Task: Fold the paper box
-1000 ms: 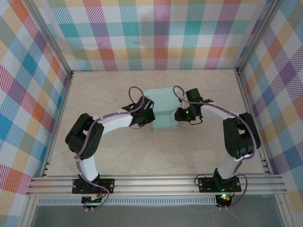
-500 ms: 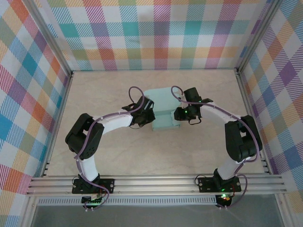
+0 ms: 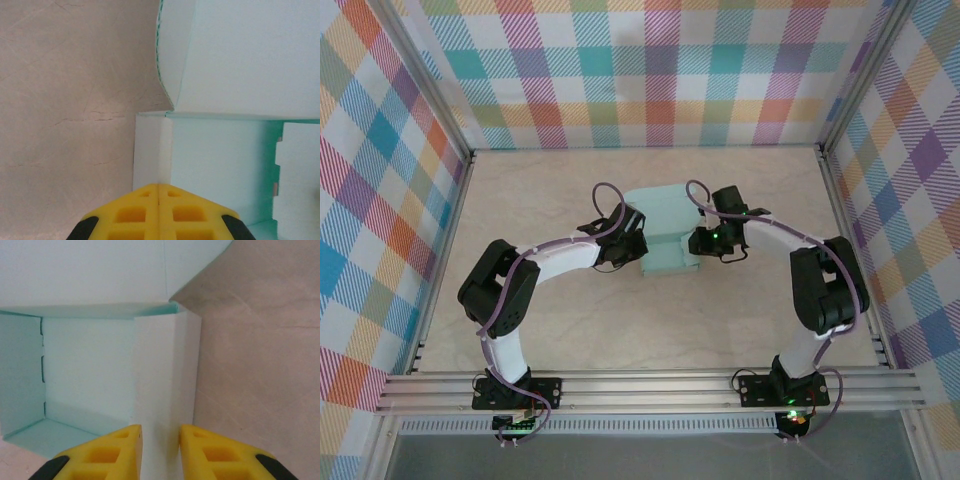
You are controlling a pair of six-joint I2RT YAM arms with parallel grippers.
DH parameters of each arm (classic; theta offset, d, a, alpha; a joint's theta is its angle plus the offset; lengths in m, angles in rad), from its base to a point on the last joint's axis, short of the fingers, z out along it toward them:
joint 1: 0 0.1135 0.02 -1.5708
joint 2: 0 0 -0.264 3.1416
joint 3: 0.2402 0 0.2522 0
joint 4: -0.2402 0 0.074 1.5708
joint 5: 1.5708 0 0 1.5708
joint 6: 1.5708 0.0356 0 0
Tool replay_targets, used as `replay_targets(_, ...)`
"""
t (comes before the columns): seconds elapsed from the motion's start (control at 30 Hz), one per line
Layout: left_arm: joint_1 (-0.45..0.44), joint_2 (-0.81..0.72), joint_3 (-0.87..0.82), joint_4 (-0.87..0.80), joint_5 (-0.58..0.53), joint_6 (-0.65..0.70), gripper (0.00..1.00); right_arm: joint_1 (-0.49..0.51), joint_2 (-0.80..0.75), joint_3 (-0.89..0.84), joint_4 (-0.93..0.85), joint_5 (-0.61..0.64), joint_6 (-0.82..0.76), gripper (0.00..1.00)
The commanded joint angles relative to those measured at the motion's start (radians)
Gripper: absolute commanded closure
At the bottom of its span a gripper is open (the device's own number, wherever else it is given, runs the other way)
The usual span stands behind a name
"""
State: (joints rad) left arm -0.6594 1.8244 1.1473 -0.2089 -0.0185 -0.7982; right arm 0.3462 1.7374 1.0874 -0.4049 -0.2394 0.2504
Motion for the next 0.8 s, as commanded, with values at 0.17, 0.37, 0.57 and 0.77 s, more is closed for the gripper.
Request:
replay_targets(0.17, 0.0, 0.075, -0.044, -0.156, -0.016, 0.013, 0.96, 0.002, 0.03, 0.029, -0.023, -0.063, -0.011, 0.78)
replay_targets(0.37, 0.0, 0.075, -0.047, -0.151, -0.014, 0.014, 0.96, 0.019, 0.049, 0.05, -0.065, -0.011, -0.029, 0.8)
replay_targets(0.57, 0.0, 0.075, -0.051, -0.149, -0.013, 0.014, 0.96, 0.054, 0.074, 0.073, -0.1, 0.052, -0.043, 0.81)
replay_targets(0.77, 0.0, 0.075, -0.054, -0.146, -0.014, 0.016, 0.96, 0.08, 0.098, 0.099, -0.136, 0.113, -0.054, 0.82)
